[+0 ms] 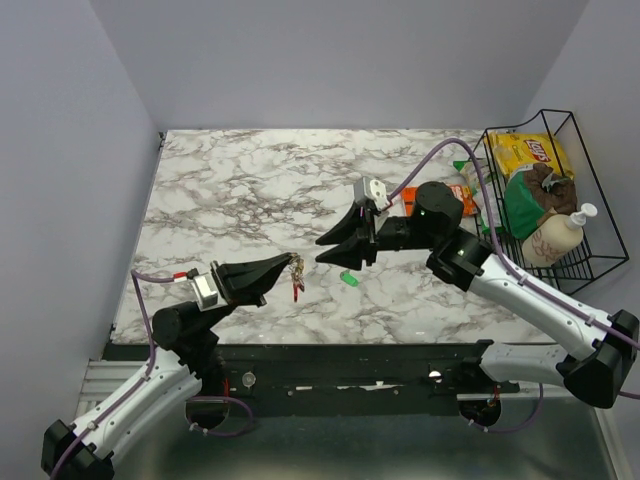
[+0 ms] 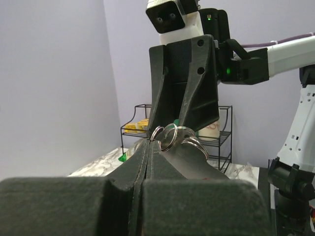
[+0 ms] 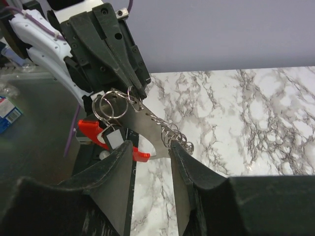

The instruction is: Put the keys on the keyring

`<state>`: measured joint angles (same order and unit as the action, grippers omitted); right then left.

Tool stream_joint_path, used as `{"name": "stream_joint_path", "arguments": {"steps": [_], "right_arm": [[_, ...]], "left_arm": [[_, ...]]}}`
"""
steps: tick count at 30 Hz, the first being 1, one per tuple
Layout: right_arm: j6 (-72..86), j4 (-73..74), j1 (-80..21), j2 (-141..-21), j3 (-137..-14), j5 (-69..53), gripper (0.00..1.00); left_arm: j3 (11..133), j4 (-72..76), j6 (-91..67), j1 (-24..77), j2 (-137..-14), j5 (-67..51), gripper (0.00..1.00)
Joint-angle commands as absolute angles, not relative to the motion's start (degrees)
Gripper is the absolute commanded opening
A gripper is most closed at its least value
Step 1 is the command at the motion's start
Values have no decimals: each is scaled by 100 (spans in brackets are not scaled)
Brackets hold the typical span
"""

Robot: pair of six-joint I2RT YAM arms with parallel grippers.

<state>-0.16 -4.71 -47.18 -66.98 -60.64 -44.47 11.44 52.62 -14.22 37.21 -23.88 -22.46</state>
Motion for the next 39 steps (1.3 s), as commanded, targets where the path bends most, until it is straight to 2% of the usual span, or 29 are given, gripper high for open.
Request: {"name": "stream_joint_path", "arguments": {"steps": [1, 13, 29, 39], "right_arm": [[202, -747, -4860, -6838, -6354, -4456, 44], [378, -1020, -5142, -7049, -6548, -4412, 36], [413, -1028, -5256, -7216, -6645, -4316, 31], [352, -897, -5274, -7356, -6680, -4438, 2]], "left_arm": [[1090, 5862, -1564, 3735, -2452, -2127, 0], [1072, 5889, -1617, 3744, -2522, -2241, 0], [1107, 5941, -1687, 3744, -2593, -2452, 0], [1125, 6196, -1775, 3744, -2610, -2601, 0]]}}
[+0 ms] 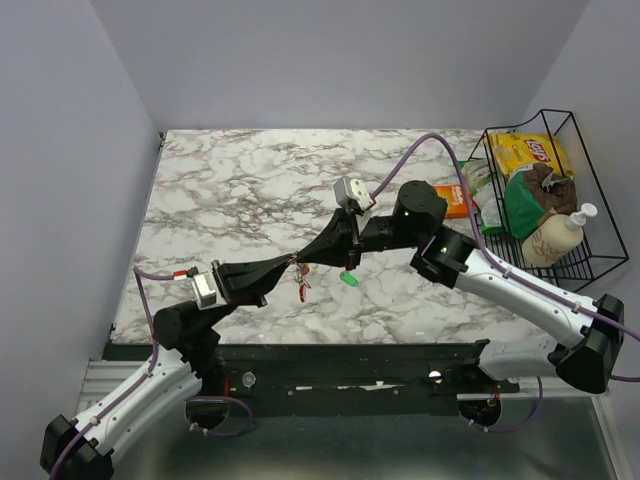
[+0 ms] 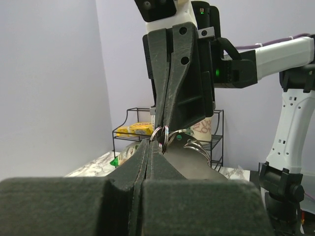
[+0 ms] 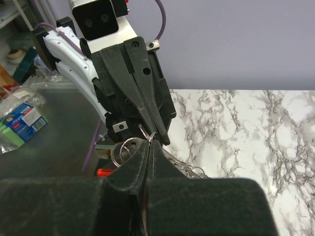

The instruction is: Put the keys on the keyring

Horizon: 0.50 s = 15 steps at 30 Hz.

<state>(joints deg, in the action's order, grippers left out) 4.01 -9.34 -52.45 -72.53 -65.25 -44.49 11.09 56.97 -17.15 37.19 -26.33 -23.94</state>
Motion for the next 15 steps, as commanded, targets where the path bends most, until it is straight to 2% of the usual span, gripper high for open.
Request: {"name": "stream_joint_path", "arguments": {"steps": [1, 7, 13, 15], "right_arm": [[308, -870, -5282, -7348, -6688, -4421, 1], [54, -581, -5274, -7251, -6688, -4245, 1], [-193, -282, -5282, -7102, -6680, -4140, 1], [-255, -194, -5274, -7049, -6680, -4148, 1]], "left_arm": [[1108, 6205, -1793, 3744, -2610, -2619, 0], [1125, 6091, -1697, 3744, -2453, -2628, 0], [1573, 4608, -952, 3744, -2031, -2804, 0], [1835, 3861, -687, 3735, -1856, -2839, 24]]}}
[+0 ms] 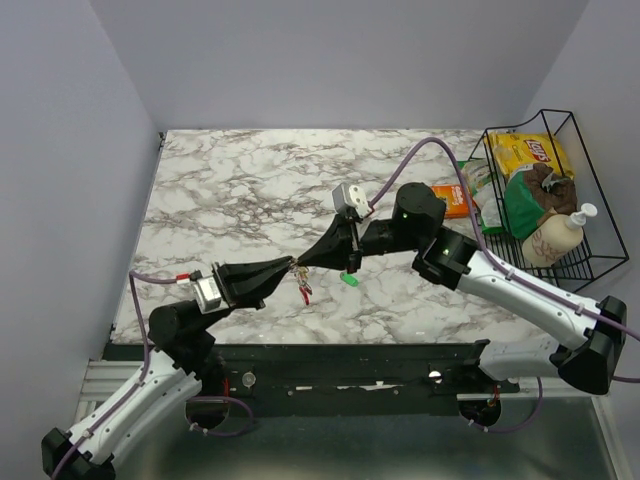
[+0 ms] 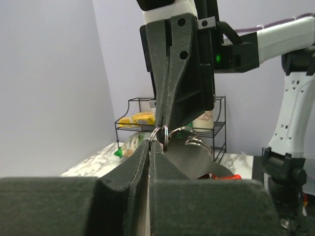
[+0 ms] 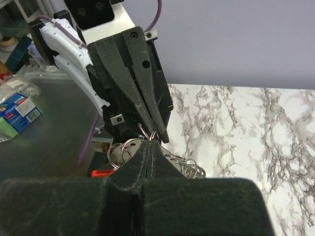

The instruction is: Put the keys on the keyring

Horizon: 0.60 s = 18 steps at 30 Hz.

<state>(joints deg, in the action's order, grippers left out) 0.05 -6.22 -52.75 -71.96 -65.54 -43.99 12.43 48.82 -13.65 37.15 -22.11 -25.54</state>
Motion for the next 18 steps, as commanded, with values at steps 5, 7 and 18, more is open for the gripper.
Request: {"name": "stream_joint_path", "arguments": {"steps": [5, 7, 18], "right_arm": [[-658, 156, -5282, -6856, -6645, -4192, 1], [-825, 456, -5273, -6759, -6645, -4149, 1], [-1924, 2194, -5274, -6618, -6978, -4482, 1]], "left_arm": [[2723, 1475, 471, 3744, -1766, -2918, 55], [3285, 751, 886, 3744, -1898, -3145, 56], [5851, -3619, 3189, 3735, -3496, -4104, 57]]}}
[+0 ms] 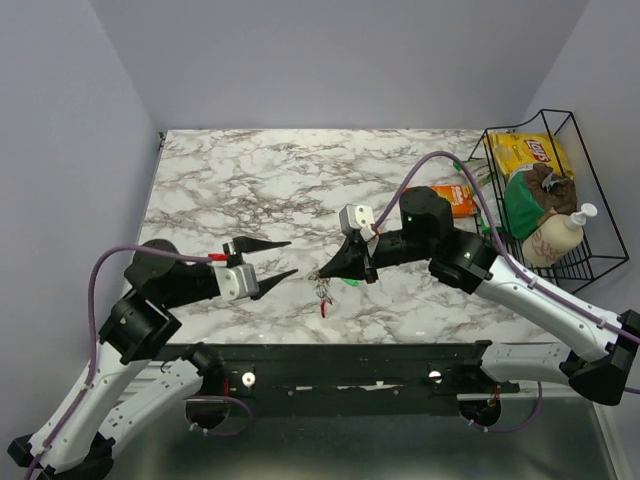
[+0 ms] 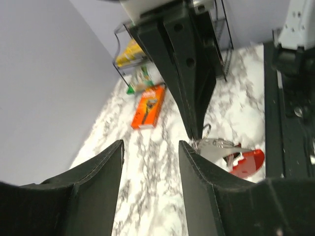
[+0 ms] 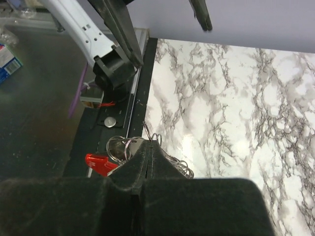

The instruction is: Put the keys on the keyring

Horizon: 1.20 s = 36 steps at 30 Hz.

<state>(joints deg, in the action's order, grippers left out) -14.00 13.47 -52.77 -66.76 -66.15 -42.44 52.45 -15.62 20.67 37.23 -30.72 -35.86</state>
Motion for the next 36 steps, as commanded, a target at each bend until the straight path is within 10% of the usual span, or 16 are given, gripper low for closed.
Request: {"name": "stream_joint_path", "arguments": {"steps": [1, 11, 36], "right_arm": [[-1986, 2345, -5273, -6653, -7057, -4587, 1], [-2153, 2777, -5273, -6618, -7242, -4843, 1], [-2030, 2531, -5282, -6513, -7031, -4465, 1]], "left_arm": [[5949, -3760, 3408, 3735, -3585, -4113, 56], [6364, -4097, 3911, 3735, -4447, -4781, 41], [6249, -3207, 3427, 3744, -5062, -5932, 38]]}}
